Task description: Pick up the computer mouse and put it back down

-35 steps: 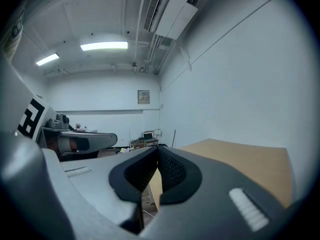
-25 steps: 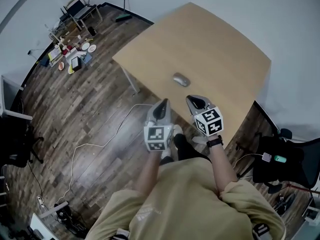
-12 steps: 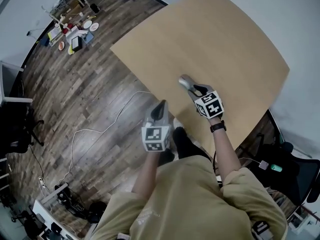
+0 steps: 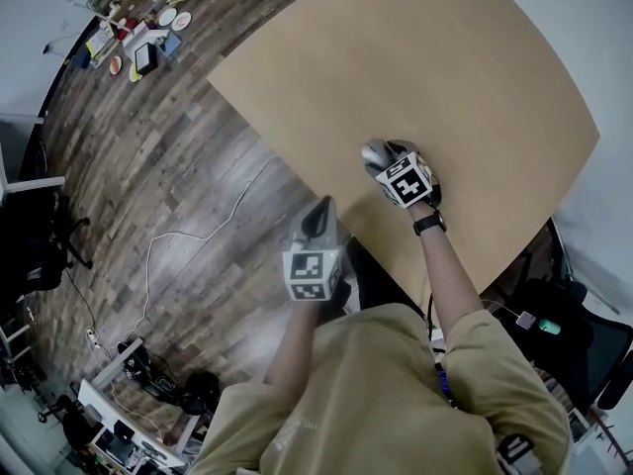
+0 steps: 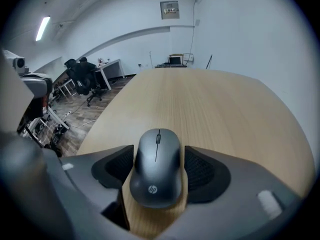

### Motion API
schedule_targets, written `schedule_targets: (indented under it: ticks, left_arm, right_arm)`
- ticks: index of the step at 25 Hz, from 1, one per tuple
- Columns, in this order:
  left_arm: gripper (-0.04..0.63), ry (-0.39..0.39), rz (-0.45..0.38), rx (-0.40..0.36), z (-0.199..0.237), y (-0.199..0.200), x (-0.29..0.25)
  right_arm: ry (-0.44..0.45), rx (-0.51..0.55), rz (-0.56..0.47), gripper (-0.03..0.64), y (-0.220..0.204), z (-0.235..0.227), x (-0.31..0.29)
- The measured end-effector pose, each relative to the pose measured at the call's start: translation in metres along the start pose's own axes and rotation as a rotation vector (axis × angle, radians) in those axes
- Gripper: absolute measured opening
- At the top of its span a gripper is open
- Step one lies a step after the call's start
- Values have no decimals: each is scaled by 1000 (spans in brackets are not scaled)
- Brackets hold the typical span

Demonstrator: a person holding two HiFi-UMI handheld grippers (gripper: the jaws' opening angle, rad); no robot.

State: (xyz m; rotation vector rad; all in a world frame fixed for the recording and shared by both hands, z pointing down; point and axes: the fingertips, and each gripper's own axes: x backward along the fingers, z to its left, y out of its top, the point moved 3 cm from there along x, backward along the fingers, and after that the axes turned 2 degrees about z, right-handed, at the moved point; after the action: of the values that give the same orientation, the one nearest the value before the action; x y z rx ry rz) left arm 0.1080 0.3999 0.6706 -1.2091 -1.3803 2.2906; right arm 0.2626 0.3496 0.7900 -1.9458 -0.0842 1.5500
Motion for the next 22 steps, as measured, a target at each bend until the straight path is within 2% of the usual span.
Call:
schedule_targets:
  ticks: [3, 7, 11, 14, 17, 22]
  left_arm:
    - [2, -12, 15, 2, 0, -5, -2]
    - [2, -23, 16, 0, 4, -6, -1]
    - [2, -44, 11, -4, 0, 3, 5]
    - [2, -50, 7, -24, 3, 11, 4]
    - [2, -56, -32, -48, 1, 33, 11]
    - [2, -79, -157, -83, -10, 81, 41]
  right_arm:
    - [-3, 7, 43, 341, 0, -2, -10]
    - [-13, -6, 42, 297, 2, 1, -11]
    - [-25, -63, 29, 295, -5, 8, -1]
    - [-53, -149, -99, 294, 1, 10, 21]
    - [-123, -248, -259, 295, 13, 12, 68]
    - [-256, -312, -489, 295, 35, 36, 168]
